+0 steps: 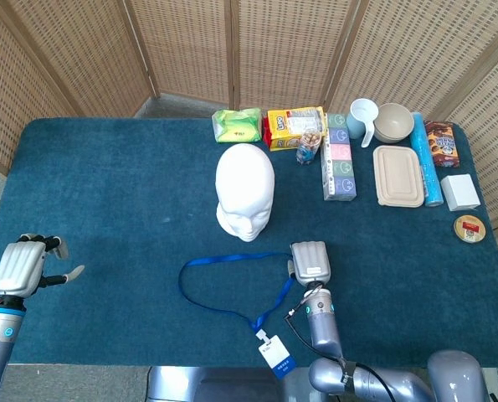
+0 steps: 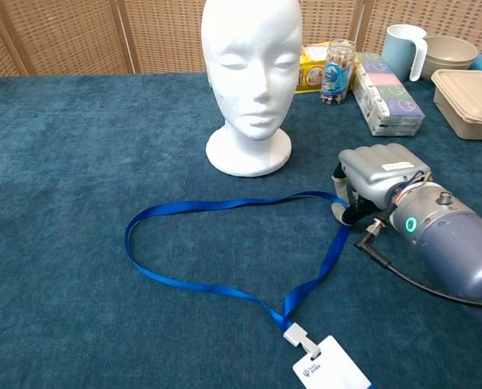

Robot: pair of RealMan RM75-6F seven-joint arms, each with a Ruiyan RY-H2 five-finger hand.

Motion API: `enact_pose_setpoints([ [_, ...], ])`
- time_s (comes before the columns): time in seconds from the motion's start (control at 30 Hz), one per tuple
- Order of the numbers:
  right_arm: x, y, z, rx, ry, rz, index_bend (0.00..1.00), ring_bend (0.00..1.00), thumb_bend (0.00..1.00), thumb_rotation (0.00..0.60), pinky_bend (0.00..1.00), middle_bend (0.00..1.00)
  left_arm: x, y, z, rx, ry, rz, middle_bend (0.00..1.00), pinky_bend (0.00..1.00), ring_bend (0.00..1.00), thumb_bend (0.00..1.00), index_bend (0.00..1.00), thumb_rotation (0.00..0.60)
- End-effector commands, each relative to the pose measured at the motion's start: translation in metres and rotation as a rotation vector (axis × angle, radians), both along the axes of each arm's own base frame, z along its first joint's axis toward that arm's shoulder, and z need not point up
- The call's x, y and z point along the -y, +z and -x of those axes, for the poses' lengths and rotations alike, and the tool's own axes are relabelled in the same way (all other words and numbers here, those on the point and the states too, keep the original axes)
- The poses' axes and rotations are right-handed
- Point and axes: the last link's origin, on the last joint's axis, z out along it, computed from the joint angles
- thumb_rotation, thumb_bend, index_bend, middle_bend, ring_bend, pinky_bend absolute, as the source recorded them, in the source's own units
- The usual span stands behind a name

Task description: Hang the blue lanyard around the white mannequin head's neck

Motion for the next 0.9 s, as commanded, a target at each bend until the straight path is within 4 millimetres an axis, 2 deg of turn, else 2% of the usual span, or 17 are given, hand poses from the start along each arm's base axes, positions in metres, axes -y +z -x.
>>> enact_pose_setpoints([
  [0.03, 0.0, 0.0, -0.001, 0.004, 0.004, -0.001, 0.57, 1.0, 0.51, 0.496, 1.0, 0.93, -0.002, -0.001, -0.002, -0.013, -0.007, 0.007, 0.58, 0.33, 0.49, 0.18, 0.58, 0.418],
  [0.1, -0.001, 0.0, -0.003, 0.007, 0.007, -0.001, 0.57, 1.0, 0.51, 0.499, 1.0, 0.93, -0.005, -0.003, -0.004, -0.025, -0.018, 0.016, 0.58, 0.37, 0.52, 0.18, 0.58, 0.418],
  [0.2, -0.001, 0.0, -0.004, 0.013, 0.01, 0.001, 0.58, 1.0, 0.51, 0.504, 1.0, 0.93, -0.009, -0.006, -0.011, -0.047, -0.046, 0.033, 0.64, 0.51, 0.6, 0.18, 0.58, 0.419],
  [0.37, -0.003, 0.002, -0.008, 0.036, 0.019, 0.001, 0.58, 1.0, 0.52, 0.506, 1.0, 0.93, -0.019, -0.017, -0.029, -0.079, -0.109, 0.081, 0.81, 0.74, 0.79, 0.18, 0.58, 0.418],
  [0.57, -0.007, 0.004, -0.012, 0.063, 0.03, -0.008, 0.58, 1.0, 0.52, 0.505, 1.0, 0.93, -0.034, -0.037, -0.056, -0.096, -0.177, 0.15, 0.98, 0.88, 0.99, 0.18, 0.58, 0.419],
  [0.73, -0.012, 0.007, -0.013, 0.079, 0.04, -0.014, 0.58, 1.0, 0.52, 0.505, 1.0, 0.94, -0.042, -0.059, -0.078, -0.108, -0.216, 0.212, 1.0, 0.97, 1.0, 0.18, 0.58, 0.418],
  [0.9, -0.017, 0.008, -0.013, 0.1, 0.043, -0.028, 0.59, 1.0, 0.52, 0.506, 1.0, 0.94, -0.047, -0.089, -0.102, -0.106, -0.204, 0.267, 1.0, 1.0, 1.0, 0.18, 0.58, 0.411],
])
